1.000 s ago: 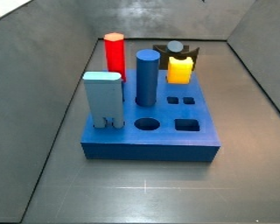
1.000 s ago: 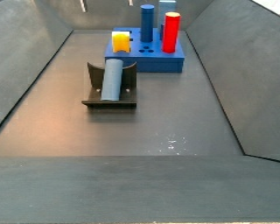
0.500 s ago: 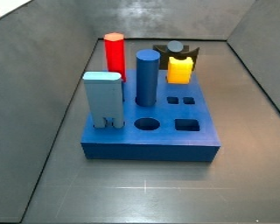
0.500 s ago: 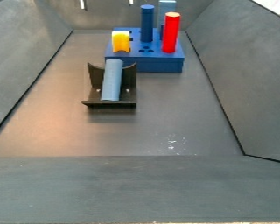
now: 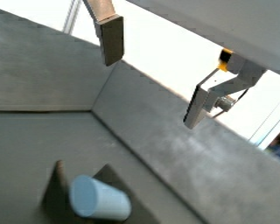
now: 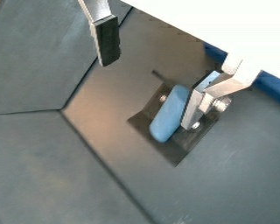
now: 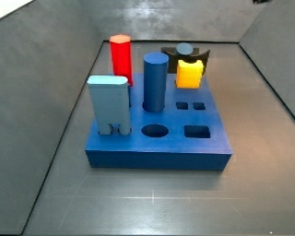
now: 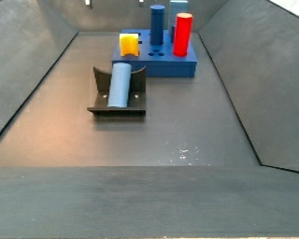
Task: Pick up the oval object. Move up. Place the oval object on the fixture. Regrasp the oval object. Move to above the board. Insert the oval object.
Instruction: Regrasp the oval object.
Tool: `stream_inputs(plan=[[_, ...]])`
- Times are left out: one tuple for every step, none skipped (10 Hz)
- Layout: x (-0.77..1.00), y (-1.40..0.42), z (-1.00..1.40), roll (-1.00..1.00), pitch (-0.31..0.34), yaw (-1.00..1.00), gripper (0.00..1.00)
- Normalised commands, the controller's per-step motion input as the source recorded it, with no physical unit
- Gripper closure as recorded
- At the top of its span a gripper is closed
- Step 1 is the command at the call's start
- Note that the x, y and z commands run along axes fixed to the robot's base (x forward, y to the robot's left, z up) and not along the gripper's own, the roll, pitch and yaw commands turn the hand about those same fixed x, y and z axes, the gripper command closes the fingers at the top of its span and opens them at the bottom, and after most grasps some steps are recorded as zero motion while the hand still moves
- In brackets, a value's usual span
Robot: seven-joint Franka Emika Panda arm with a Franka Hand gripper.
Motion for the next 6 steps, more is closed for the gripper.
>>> stream_inputs(plan=[[0.09,-0.04,-0.02,0.83,0.15,0.08,0.0],[0.09,-0.04,-0.01,0.57,0.148,0.1,0.0],[0.09,-0.04,-0.02,0.38,0.14,0.13,0.0],[0.08,-0.02,0.0,0.23,0.112,0.15,0.0],[0.03,0.08,-1.0,0.17,0.061,0.13,0.0],[0.03,0.07,-1.0,0.15,0.031,0.14,0.0]])
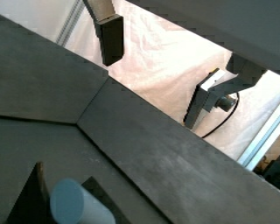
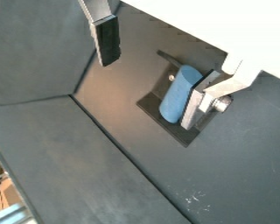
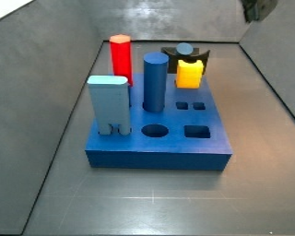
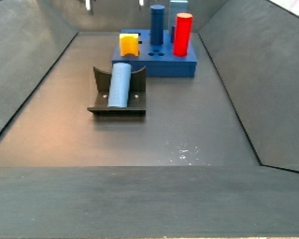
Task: Pick up the oval object. Move up. Place the oval object on the fixture. Regrasp the oval object. Move to above the board. Insert the oval object.
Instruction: Regrasp the oval object.
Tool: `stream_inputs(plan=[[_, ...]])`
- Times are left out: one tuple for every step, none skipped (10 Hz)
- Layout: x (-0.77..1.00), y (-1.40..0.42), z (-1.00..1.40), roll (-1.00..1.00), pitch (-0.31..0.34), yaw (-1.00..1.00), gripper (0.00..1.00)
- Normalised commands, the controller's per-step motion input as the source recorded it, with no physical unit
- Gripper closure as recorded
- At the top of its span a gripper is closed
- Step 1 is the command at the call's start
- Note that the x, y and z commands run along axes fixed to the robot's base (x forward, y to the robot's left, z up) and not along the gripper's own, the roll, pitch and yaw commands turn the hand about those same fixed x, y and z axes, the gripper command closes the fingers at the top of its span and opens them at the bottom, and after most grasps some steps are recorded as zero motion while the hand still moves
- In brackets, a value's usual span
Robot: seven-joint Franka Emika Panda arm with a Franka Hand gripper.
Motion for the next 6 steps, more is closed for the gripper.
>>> stream_inputs(plan=[[0.05,0.07,-1.0,0.13,-0.005,0.14,0.0],[0.06,0.06,-1.0,0.1,-0.041,0.12,0.0],[0.06,0.06,-1.0,0.08,-0.064,0.11,0.0],[0.07,0.06,-1.0,0.07,-0.095,0.08,0.0],[0.08,0.06,-1.0,0.07,-0.101,0.06,0.0],[0.09,0.05,-1.0,0.06,-0.105,0.03,0.0]])
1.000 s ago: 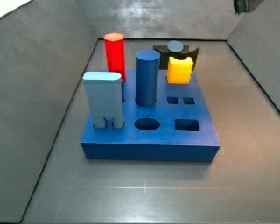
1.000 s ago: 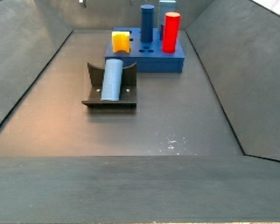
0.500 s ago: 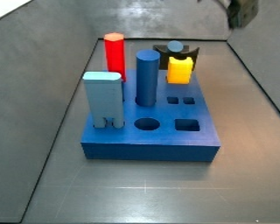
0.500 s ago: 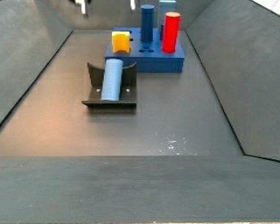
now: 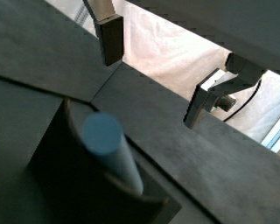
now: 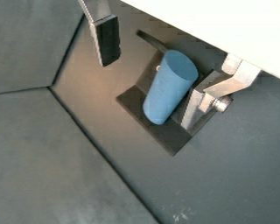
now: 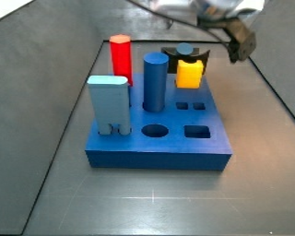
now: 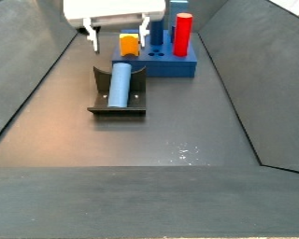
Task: Pick up the oval object. Move up. Place the oval object on the fixture. Regrasp the oval object. Move to above the board. Insert the oval object.
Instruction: Regrasp the oval object.
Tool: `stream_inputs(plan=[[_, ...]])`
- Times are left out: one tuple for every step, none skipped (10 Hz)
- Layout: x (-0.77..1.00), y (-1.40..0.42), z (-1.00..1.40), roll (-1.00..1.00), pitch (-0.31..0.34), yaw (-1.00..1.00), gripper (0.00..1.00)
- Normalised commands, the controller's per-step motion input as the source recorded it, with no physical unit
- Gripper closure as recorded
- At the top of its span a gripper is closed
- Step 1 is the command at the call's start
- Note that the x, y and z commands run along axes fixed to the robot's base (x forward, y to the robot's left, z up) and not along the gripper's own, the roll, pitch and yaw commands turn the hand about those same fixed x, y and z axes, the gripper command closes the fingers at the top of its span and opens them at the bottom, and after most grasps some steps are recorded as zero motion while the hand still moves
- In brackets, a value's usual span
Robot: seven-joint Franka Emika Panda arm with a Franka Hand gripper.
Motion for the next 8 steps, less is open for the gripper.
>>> stream_inputs(plan=[[0.1,0.04,-1.0,0.07,-0.095,0.0,0.0],[0.11,0.04,-1.0,0.07,-0.077,-0.02,0.0],[0.11,0.03,-0.9,0.07,-0.067,-0.02,0.0],[0.09,0.02,-0.65,0.07,-0.037,-0.03,0.0],[0.08,0.01,-0.55,0.07,-0.03,-0.03,0.0],[0.07,0.01,-0.36,0.07,-0.029,-0.02,0.0],[0.06,0.01,-0.22,0.06,-0.026,-0.01,0.0],[0.0,0.0,0.0,0.0,0.0,0.0,1.0]])
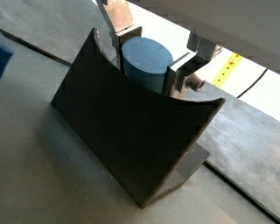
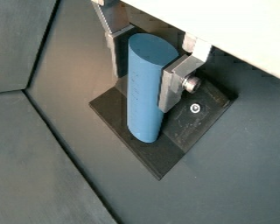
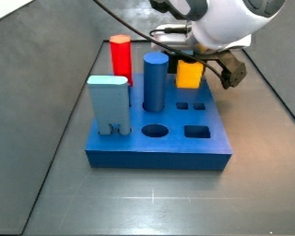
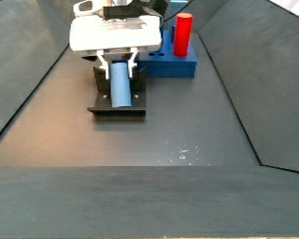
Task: Pick up the oval object. Move up. Place the oval object on the fixture. Regrasp the oval object. Move to above the board. Insert the oval object.
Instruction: Move to above the board.
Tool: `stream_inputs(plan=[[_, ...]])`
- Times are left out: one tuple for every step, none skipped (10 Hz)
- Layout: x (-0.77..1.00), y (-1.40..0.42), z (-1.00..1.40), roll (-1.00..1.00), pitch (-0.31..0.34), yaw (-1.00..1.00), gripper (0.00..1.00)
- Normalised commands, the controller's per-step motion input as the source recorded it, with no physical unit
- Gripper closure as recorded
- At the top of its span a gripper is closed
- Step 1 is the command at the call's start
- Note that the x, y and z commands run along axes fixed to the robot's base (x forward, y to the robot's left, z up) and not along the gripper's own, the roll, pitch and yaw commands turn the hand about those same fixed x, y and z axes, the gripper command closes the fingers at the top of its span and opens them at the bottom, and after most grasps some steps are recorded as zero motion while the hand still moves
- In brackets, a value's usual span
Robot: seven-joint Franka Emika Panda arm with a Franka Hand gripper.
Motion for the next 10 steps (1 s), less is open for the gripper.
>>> stream_inputs(plan=[[-0.04,0.01,1.0,-0.12,-0.114,0.07,1.0],[-0.04,0.01,1.0,-0.12,-0.113,0.07,1.0],[-0.05,0.01,1.0,-0.12,-0.112,0.03,1.0],[-0.05,0.01,1.0,-0.11,-0.095,-0.02,1.0],[-0.05,0.01,1.0,-0.1,-0.075,-0.04,1.0],[-0.05,0.01,1.0,-0.09,-0.039,-0.07,1.0],[-0.05,0.01,1.0,-0.08,-0.009,-0.07,1.0],[-0.05,0.01,1.0,-0.08,0.022,-0.08,1.0],[-0.05,0.01,1.0,-0.07,0.052,-0.07,1.0],[-0.05,0.01,1.0,-0.06,0.086,-0.04,1.0]])
